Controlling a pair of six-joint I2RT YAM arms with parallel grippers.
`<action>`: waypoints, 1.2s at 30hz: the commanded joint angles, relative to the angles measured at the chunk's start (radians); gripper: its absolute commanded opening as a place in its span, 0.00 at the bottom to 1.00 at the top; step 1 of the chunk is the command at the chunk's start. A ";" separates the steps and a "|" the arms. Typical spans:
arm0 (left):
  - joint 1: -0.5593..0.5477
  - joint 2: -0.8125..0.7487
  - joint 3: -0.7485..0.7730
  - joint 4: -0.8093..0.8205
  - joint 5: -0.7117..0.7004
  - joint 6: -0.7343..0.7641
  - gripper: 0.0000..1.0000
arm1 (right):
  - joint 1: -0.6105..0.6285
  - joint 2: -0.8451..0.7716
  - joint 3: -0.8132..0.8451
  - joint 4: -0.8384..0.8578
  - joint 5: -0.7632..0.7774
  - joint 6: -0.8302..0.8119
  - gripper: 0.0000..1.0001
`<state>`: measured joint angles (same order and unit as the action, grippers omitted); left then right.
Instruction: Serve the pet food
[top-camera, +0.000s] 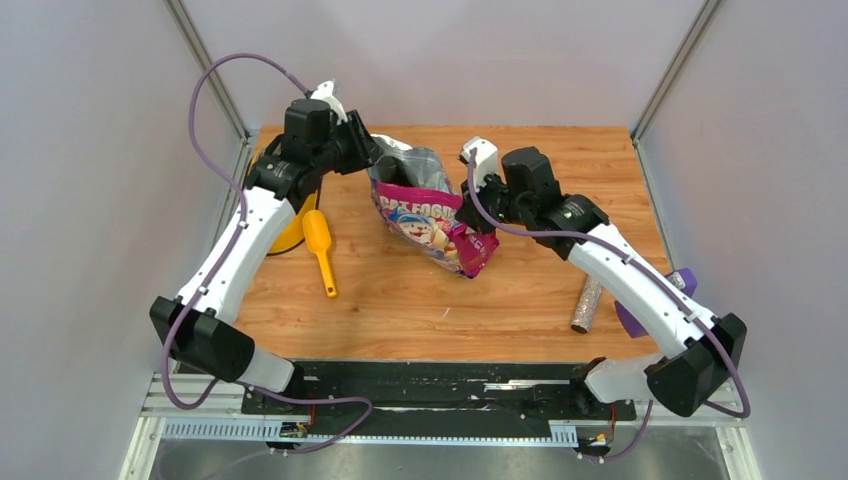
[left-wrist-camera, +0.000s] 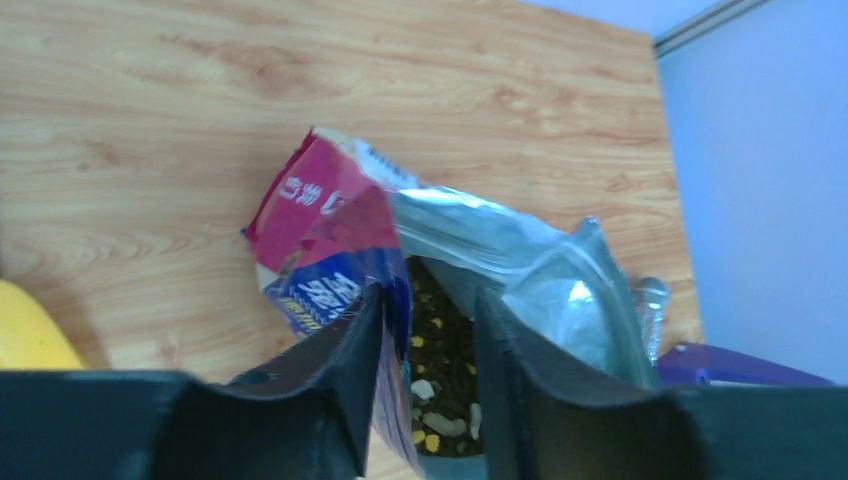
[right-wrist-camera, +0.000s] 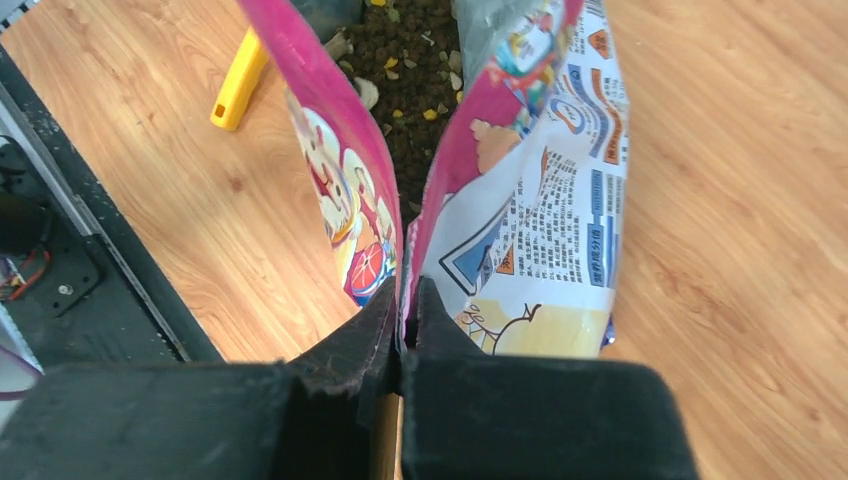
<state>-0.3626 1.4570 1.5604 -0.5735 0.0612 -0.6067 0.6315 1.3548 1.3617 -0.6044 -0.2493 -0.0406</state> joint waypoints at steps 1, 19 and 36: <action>0.015 -0.061 0.052 0.129 0.149 0.136 0.62 | -0.006 -0.112 -0.039 0.086 0.001 -0.131 0.00; 0.285 -0.200 -0.215 0.399 0.855 0.843 0.89 | -0.226 -0.089 0.109 -0.132 -0.409 -0.421 0.00; 0.307 0.144 -0.117 0.394 1.129 0.975 0.89 | -0.287 -0.009 0.158 -0.180 -0.552 -0.274 0.59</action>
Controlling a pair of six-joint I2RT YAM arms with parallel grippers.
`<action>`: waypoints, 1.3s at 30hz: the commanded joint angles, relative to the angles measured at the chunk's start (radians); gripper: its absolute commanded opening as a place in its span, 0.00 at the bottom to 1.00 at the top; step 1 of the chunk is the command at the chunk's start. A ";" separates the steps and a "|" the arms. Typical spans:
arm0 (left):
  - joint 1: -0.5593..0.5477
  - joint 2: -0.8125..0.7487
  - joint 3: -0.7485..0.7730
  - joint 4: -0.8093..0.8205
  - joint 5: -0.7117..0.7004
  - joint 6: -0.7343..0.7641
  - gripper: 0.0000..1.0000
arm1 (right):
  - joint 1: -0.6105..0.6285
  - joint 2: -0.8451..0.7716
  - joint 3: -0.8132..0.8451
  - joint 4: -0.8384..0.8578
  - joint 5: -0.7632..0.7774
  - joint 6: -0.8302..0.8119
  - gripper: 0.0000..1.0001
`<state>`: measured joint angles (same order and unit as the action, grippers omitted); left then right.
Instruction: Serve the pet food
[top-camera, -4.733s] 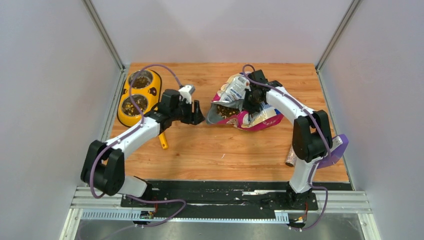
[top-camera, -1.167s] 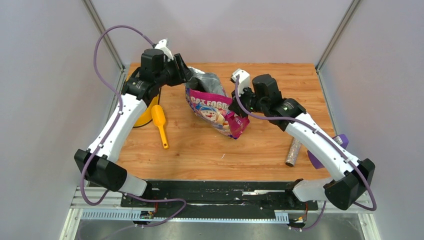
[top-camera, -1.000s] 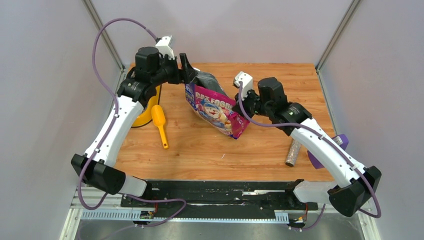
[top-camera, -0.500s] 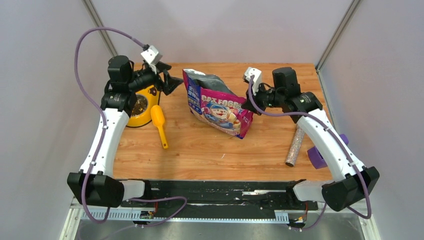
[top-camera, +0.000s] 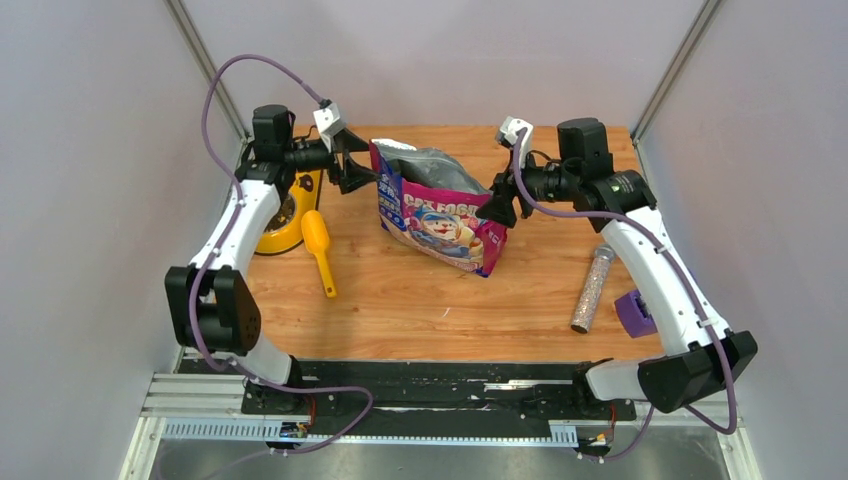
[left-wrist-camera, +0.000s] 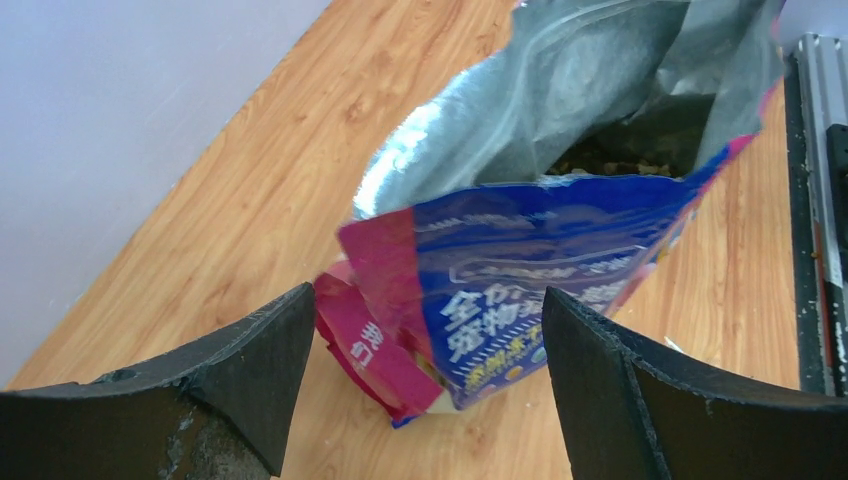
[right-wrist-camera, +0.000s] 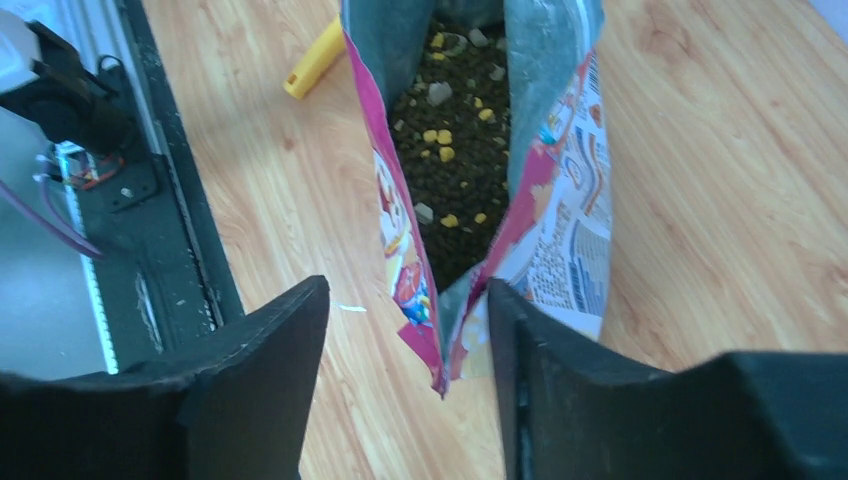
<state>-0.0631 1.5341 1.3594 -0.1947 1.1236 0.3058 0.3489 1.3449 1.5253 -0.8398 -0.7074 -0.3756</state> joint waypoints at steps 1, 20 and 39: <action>0.007 0.096 0.104 0.018 0.084 0.059 0.89 | -0.004 -0.001 -0.024 0.083 -0.104 0.075 0.62; -0.003 0.252 0.167 0.307 0.382 -0.152 0.85 | 0.012 0.086 -0.066 0.264 -0.062 0.044 0.29; -0.029 0.428 0.124 1.373 0.407 -1.027 0.65 | 0.016 0.027 -0.108 0.181 -0.041 0.051 0.29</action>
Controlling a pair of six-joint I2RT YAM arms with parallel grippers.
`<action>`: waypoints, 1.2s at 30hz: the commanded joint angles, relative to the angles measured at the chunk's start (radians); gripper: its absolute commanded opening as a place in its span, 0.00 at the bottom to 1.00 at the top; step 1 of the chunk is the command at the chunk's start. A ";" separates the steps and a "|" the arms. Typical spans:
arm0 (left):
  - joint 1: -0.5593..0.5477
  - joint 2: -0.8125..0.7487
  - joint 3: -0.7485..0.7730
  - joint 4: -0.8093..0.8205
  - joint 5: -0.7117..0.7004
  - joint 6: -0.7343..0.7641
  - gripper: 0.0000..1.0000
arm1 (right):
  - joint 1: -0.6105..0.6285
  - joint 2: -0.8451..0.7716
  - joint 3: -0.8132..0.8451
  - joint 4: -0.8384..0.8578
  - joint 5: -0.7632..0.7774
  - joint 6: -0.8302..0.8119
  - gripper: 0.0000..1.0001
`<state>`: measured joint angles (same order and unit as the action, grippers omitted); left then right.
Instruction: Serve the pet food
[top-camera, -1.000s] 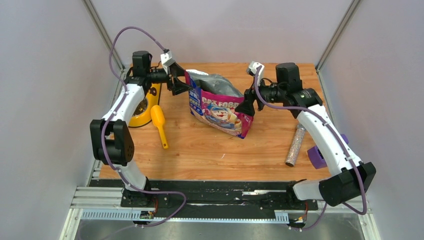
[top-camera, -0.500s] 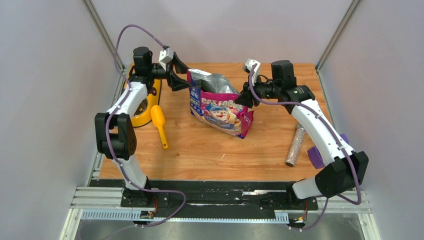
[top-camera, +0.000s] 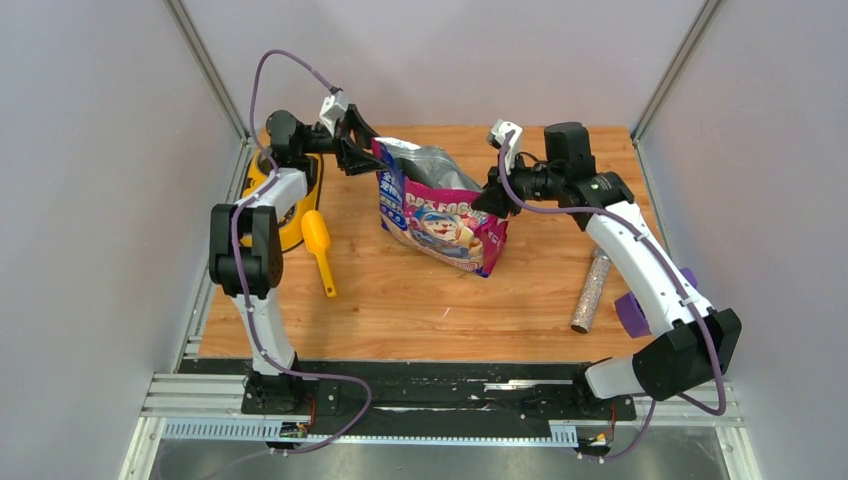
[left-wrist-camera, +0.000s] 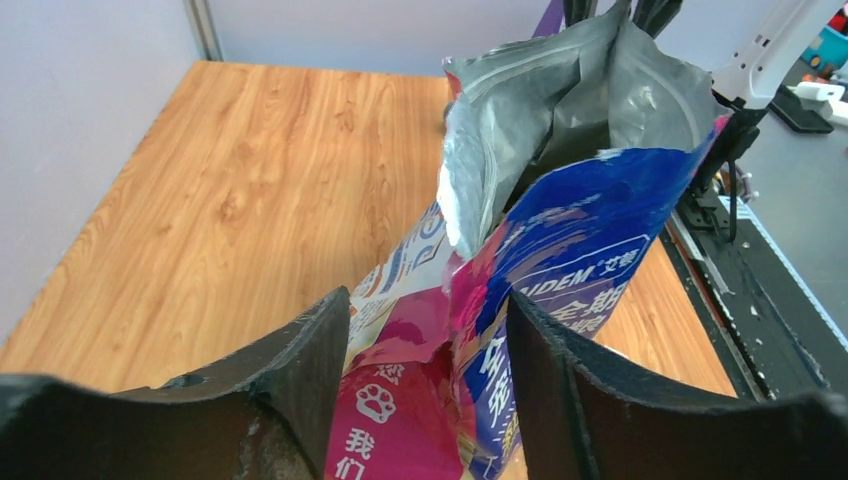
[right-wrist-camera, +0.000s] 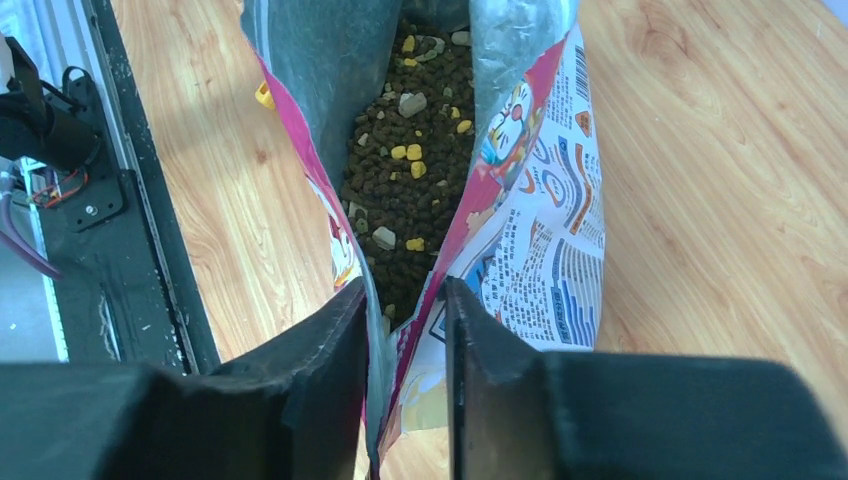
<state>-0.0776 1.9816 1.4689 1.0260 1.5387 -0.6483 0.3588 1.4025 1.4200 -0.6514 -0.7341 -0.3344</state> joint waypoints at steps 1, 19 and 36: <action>-0.016 -0.018 0.016 0.149 -0.011 -0.072 0.58 | 0.008 -0.031 -0.003 -0.008 -0.008 0.013 0.23; -0.077 -0.346 -0.113 -1.059 -0.640 0.917 0.00 | 0.011 -0.180 -0.134 0.173 0.325 -0.010 0.00; -0.033 -0.614 -0.168 -1.435 -0.515 1.157 0.00 | -0.146 -0.155 -0.061 0.218 0.302 -0.325 0.00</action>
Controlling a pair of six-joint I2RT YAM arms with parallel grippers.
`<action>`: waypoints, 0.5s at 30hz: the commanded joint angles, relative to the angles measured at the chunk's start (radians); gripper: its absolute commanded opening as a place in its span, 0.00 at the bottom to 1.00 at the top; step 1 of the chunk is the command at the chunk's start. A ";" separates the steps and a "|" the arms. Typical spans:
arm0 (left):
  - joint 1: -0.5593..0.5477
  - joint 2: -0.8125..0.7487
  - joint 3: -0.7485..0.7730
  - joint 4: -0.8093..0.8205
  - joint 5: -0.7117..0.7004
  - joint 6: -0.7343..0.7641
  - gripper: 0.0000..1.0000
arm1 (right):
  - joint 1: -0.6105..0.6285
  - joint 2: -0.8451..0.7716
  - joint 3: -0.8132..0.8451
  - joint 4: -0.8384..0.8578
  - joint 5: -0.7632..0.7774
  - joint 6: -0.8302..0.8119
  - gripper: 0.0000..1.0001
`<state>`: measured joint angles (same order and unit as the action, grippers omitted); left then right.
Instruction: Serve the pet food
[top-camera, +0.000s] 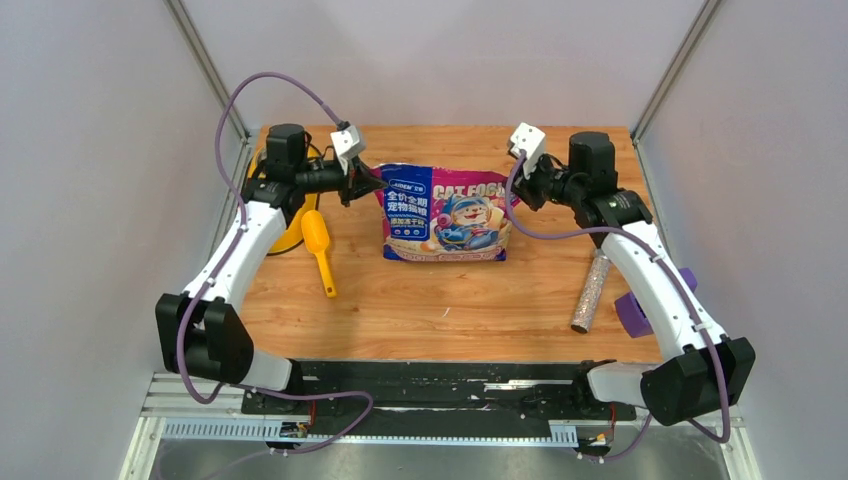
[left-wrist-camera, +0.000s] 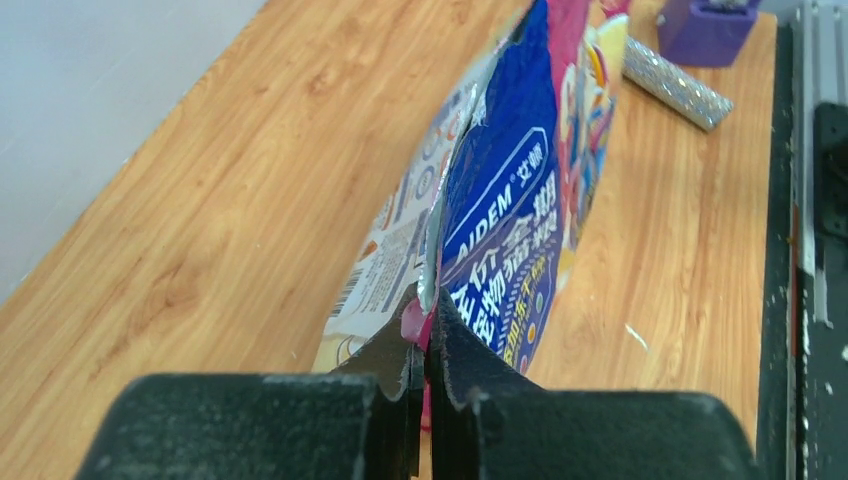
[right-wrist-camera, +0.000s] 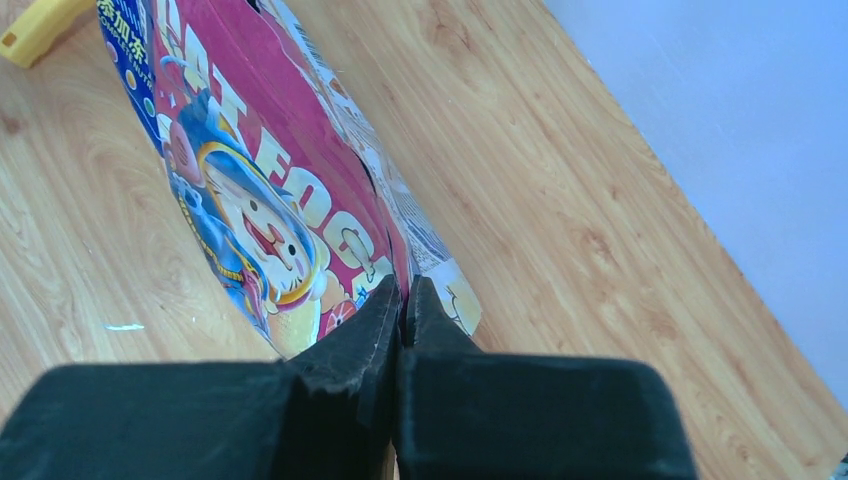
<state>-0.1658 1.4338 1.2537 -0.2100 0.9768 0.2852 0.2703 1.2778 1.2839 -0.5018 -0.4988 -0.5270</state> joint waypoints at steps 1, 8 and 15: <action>0.055 -0.073 0.049 -0.211 0.054 0.252 0.00 | -0.058 -0.031 0.074 0.064 0.055 -0.139 0.00; 0.053 -0.087 0.078 -0.127 0.106 0.150 0.59 | -0.055 -0.006 0.224 -0.101 -0.215 0.002 0.59; 0.033 -0.046 0.123 0.036 0.039 -0.167 0.58 | -0.016 0.080 0.390 -0.088 -0.280 0.317 0.81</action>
<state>-0.1238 1.3891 1.3186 -0.2993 1.0393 0.3439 0.2306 1.2976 1.5730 -0.5938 -0.7109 -0.4316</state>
